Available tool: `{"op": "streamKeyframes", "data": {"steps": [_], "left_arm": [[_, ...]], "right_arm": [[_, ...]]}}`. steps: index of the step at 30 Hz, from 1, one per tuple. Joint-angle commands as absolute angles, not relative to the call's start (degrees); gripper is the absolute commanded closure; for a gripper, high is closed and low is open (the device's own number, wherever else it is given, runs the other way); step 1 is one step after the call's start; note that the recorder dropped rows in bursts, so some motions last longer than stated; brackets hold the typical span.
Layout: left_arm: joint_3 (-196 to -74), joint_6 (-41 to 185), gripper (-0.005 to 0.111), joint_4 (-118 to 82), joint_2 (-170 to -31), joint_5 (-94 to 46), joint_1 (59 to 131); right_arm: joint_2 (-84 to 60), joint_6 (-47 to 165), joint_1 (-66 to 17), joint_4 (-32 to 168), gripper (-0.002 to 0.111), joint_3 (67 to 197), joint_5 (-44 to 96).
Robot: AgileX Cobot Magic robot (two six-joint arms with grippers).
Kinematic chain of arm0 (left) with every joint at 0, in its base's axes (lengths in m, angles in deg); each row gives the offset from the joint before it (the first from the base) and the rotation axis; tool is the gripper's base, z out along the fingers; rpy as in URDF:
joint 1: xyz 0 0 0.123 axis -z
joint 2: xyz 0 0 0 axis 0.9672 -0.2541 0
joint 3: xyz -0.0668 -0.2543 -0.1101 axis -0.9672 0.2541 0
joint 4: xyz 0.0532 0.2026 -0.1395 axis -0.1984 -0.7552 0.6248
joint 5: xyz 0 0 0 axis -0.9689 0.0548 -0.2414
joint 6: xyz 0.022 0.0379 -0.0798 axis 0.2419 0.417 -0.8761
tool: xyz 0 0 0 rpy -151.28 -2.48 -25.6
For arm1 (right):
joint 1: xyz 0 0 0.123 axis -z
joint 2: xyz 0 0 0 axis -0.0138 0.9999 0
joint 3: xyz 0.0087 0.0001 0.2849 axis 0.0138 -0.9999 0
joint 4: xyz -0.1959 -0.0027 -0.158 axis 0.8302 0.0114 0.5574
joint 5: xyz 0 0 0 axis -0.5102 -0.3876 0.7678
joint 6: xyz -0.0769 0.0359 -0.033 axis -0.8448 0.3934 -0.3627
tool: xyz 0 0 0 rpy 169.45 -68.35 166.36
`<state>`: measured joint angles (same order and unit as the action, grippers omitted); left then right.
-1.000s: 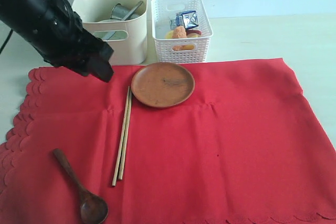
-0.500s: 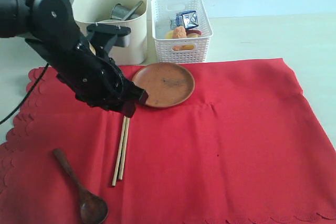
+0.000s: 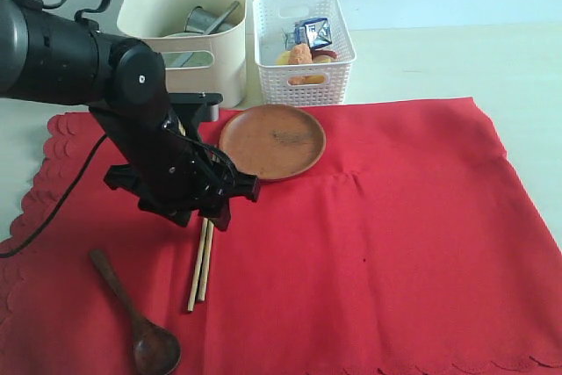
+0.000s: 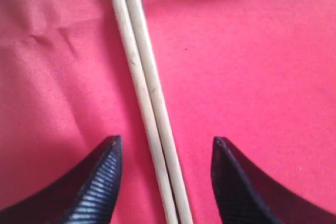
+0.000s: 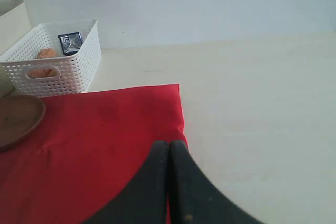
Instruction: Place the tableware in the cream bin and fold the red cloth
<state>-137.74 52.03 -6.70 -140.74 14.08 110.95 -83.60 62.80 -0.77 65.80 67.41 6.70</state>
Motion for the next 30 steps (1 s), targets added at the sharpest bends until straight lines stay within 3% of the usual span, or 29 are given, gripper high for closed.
{"op": "streamKeyframes", "data": {"steps": [1, 15, 22, 26, 30], "left_arm": [[-137.5, 49.5, 0.056, -6.9, -141.9, 12.8, 111.3], [-137.5, 48.1, 0.057, -7.5, -144.5, 11.1, 111.3], [-137.5, 48.2, 0.088, -8.2, -144.5, 11.1, 111.3], [-137.5, 48.2, 0.096, -8.2, -144.5, 11.1, 111.3], [-137.5, 48.2, 0.096, -8.6, -144.5, 12.2, 111.3]], "right_arm": [[-84.0, 62.7, -0.4, 66.1, 0.108, 67.2, 7.3], [-84.0, 62.7, -0.4, 66.1, 0.108, 67.2, 7.3], [-84.0, 62.7, -0.4, 66.1, 0.108, 67.2, 7.3], [-84.0, 62.7, -0.4, 66.1, 0.108, 67.2, 7.3], [-84.0, 62.7, -0.4, 66.1, 0.108, 67.2, 7.3]]}}
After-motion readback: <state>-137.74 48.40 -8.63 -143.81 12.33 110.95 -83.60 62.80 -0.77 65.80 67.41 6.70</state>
